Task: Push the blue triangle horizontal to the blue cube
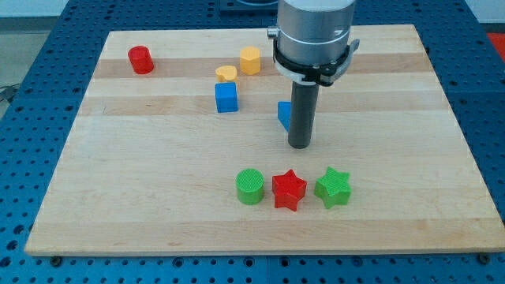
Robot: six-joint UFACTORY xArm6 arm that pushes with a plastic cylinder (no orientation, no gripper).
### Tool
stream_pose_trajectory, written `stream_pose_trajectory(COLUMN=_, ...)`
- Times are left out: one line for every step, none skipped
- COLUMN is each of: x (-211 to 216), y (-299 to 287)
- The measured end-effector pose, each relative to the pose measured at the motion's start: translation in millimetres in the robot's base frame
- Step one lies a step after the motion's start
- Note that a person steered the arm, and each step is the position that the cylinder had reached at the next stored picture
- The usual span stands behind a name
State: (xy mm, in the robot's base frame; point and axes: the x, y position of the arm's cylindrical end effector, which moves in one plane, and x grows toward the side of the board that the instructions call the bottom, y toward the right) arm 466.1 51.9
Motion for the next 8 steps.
stream_pose_trajectory(x=3.0, y=-19.9)
stream_pose_trajectory(x=2.8, y=-31.4)
stream_pose_trajectory(x=2.8, y=-31.9)
stream_pose_trajectory(x=-9.6, y=-25.5)
stream_pose_trajectory(x=-25.1, y=4.8)
stream_pose_trajectory(x=-25.2, y=5.8)
stream_pose_trajectory(x=-44.2, y=22.3)
stream_pose_trajectory(x=-49.4, y=24.7)
